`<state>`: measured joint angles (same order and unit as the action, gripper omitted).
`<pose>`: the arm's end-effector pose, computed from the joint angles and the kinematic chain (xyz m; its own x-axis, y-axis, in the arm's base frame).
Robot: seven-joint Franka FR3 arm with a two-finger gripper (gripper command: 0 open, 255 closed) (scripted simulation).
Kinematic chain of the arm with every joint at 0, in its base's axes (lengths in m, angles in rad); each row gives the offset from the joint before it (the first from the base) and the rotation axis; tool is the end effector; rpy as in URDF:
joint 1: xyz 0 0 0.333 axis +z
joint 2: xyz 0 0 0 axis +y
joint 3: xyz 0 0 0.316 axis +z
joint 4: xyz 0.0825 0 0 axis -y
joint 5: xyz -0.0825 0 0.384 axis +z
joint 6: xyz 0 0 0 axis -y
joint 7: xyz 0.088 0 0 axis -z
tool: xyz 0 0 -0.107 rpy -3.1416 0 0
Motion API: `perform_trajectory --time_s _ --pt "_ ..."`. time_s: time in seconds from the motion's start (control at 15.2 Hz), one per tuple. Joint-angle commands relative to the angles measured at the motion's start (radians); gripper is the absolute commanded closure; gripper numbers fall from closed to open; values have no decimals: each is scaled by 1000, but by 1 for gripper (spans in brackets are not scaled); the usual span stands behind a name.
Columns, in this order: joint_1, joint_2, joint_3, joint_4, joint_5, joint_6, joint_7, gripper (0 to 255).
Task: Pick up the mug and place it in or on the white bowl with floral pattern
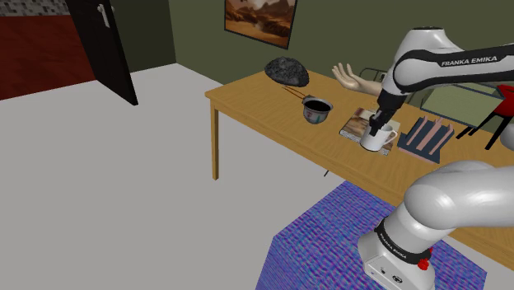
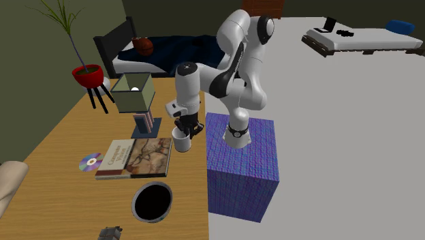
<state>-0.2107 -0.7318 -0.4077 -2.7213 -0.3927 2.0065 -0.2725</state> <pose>0.2631 -0.2055 0.4178 0.9964 -0.0790 -0.0320 -0.0762 -0.9939 0.0801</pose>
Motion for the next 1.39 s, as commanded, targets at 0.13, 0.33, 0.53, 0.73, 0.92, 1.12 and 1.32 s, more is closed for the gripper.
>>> perform_trajectory --time_s 0.13,0.33,0.53,0.73,0.92,1.12,1.32 --pt "6 -20 18 44 17 -64 -5 255" --pt "9 -31 30 77 28 -108 -9 255" --pt "12 -39 40 112 39 -151 -14 255" --pt "16 -44 51 148 48 -192 -19 255" --pt "19 -47 60 186 58 -232 -23 255" --pt "22 -47 69 226 66 -272 -28 255" --pt "25 -44 78 266 75 -310 -33 255"
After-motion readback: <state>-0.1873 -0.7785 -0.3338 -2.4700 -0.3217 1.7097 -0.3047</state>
